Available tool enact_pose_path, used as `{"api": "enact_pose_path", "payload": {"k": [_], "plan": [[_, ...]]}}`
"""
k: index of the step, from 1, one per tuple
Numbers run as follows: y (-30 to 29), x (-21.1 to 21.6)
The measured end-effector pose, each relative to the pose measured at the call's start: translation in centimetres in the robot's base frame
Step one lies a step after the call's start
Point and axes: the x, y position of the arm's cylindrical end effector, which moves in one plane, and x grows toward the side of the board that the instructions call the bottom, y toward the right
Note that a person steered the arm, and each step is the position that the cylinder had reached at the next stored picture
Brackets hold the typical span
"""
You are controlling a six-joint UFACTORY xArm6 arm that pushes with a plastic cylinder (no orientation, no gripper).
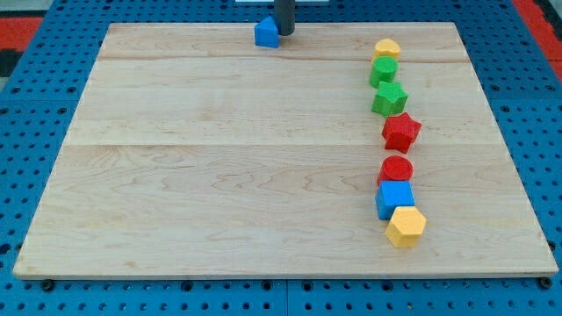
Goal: Move the hand to the top of the yellow heart
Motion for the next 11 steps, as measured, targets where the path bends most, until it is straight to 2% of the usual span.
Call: {"api": "enact_pose_path", "payload": {"k": [1,4,8,9,11], "plan": [[0.0,0.5],[9.0,-0.4],[7.8,1.6],[9.5,1.8],[16.9,-0.2]]}}
